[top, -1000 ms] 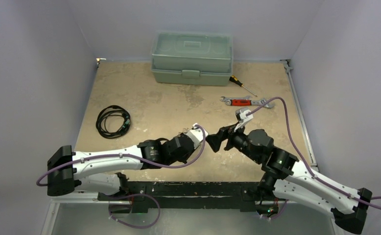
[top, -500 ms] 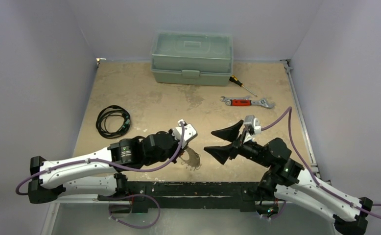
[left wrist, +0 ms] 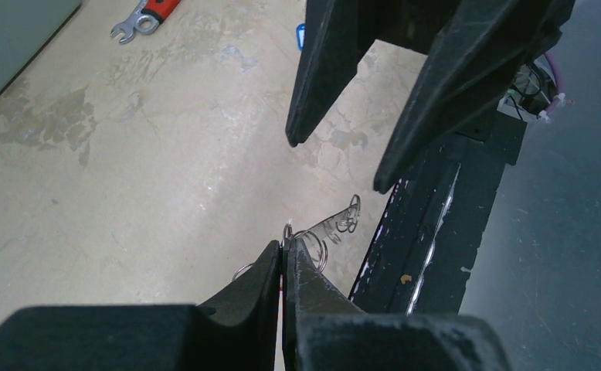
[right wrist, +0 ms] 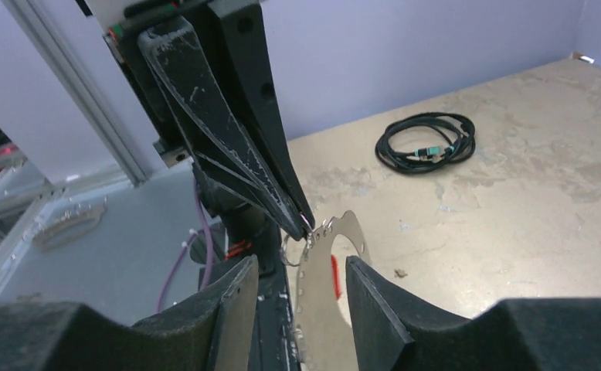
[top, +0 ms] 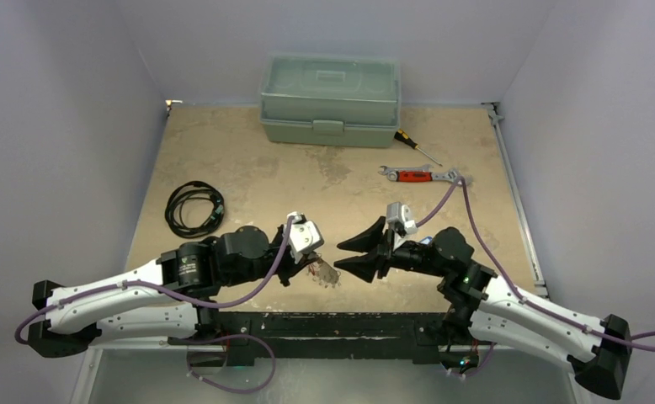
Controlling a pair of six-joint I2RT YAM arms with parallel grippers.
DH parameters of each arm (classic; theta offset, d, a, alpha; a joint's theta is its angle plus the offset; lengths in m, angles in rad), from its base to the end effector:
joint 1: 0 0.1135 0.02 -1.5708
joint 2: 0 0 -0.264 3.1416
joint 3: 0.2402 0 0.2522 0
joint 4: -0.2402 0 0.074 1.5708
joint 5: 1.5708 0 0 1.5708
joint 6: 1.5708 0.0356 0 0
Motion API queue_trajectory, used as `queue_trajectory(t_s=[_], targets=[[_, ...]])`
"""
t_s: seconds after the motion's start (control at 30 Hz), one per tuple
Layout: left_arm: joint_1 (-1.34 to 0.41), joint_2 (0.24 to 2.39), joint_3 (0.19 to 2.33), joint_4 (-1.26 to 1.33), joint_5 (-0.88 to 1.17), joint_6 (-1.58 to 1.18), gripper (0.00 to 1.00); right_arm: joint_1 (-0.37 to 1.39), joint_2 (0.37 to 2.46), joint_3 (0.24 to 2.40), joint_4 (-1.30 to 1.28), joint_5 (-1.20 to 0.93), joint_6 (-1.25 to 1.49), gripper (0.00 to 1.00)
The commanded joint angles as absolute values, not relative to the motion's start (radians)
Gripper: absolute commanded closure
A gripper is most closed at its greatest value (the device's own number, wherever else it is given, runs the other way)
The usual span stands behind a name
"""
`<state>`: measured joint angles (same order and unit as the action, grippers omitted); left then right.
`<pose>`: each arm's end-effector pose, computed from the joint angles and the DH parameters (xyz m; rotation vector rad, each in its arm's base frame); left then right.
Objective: Put the keys on the keyring
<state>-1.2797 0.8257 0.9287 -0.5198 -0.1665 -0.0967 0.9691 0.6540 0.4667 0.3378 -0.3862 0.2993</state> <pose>0.0568 -0.1691 0.3482 1.0517 1.7655 -0.7161 0.0841 0.1462 0.3035 -0.8318 1.3311 1.2958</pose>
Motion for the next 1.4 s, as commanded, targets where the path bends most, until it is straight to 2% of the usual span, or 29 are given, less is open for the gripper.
queue_trajectory(t_s=[0.0,0.17,0.43,0.7,1.13,1.37], targets=[[-1.285,0.811,0.916,-0.465,-0.118,-0.078,1.00,0.971,0.702,0.472,0.461,-0.443,0.217,0.54],[-1.285,0.802,0.909,-0.460,-0.104,-0.078,1.00,0.971,0.765,0.482,0.521,-0.528,0.193,0.62],[-1.285,0.800,0.906,-0.458,-0.092,-0.077,1.00,0.971,0.857,0.524,0.537,-0.649,0.161,0.64],[-1.285,0.794,0.896,-0.460,-0.094,-0.078,1.00,0.971,0.909,0.561,0.509,-0.680,0.124,0.68],[-1.285,0.788,0.895,-0.462,-0.085,-0.082,1.00,0.956,0.846,0.535,0.491,-0.572,0.127,0.68],[-1.285,0.781,0.893,-0.459,-0.077,-0.084,1.00,0.950,0.899,0.554,0.465,-0.582,0.123,0.68]])
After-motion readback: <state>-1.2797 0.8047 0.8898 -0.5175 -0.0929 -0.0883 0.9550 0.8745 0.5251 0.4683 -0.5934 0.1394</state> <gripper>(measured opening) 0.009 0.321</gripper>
